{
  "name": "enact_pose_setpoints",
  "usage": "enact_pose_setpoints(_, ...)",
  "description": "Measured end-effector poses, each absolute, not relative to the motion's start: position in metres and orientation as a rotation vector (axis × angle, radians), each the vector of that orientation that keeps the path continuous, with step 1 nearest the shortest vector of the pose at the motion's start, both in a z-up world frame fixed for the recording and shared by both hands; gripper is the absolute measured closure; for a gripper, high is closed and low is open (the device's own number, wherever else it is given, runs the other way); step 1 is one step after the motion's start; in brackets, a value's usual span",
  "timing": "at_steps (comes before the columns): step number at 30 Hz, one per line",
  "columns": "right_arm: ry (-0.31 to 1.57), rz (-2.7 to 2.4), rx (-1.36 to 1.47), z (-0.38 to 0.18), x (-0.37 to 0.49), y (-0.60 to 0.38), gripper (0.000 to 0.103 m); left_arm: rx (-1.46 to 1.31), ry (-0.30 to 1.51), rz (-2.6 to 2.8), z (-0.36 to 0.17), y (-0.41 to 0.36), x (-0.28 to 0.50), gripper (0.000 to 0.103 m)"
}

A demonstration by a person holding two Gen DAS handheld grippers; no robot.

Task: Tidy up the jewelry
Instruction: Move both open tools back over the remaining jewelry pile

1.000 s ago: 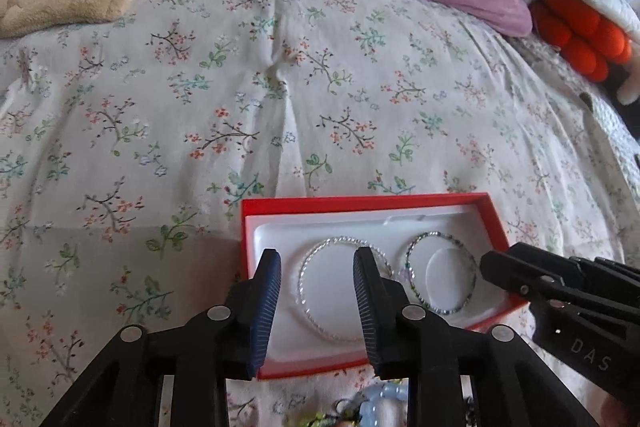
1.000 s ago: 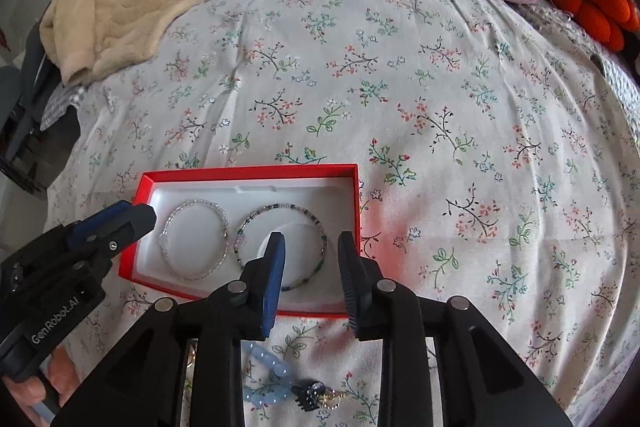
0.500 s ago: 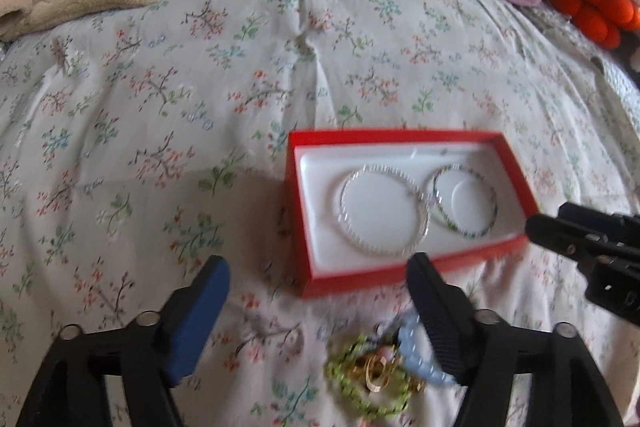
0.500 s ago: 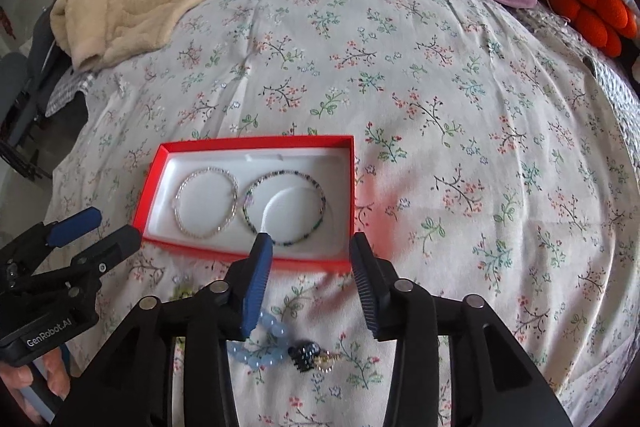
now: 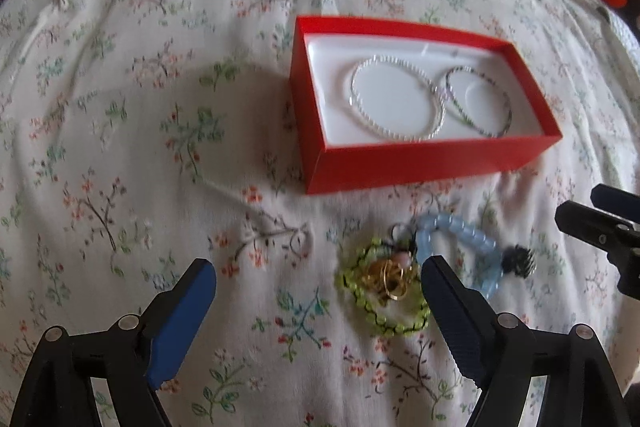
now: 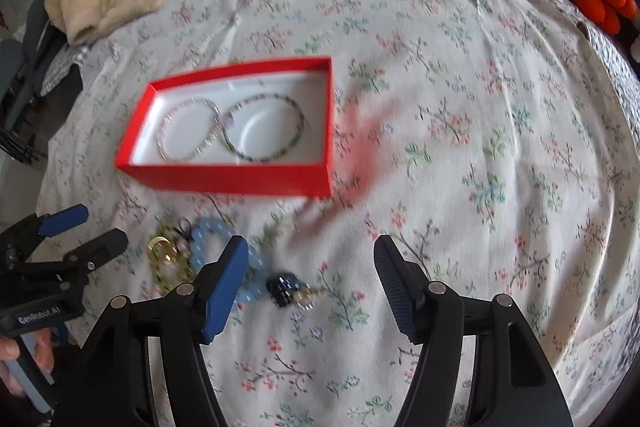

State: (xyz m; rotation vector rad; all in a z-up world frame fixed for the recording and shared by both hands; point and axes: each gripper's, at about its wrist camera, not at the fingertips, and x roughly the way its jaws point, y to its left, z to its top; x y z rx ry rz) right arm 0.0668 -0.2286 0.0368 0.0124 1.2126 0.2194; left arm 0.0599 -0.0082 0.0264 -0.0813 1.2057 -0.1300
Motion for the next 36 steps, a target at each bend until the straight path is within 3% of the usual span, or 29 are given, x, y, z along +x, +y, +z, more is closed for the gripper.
enact_pose_setpoints(12, 1.284, 0.200, 0.024, 0.019, 0.063, -0.237, 0.035, -0.087, 1.270, -0.115, 0.009, -0.008, 0.057, 0.017)
enact_pose_setpoints(15, 1.287, 0.202, 0.025, 0.019, 0.063, -0.236, 0.035, -0.068, 1.272, -0.116, 0.008, -0.008, 0.056, 0.023)
enact_pose_setpoints(20, 1.294, 0.209, 0.013, 0.017, 0.065, -0.230, 0.035, -0.047, 1.303, -0.111, -0.002, -0.009, 0.055, 0.045)
enact_pose_setpoints(28, 1.298, 0.221, 0.000, 0.014, 0.067, -0.221, 0.035, -0.107, 1.293, -0.147, -0.008, -0.016, 0.056, 0.071)
enact_pose_setpoints(36, 1.303, 0.217, 0.003, 0.012, 0.070, -0.221, 0.035, -0.041, 1.308, -0.152, -0.018, -0.039, 0.062, 0.083)
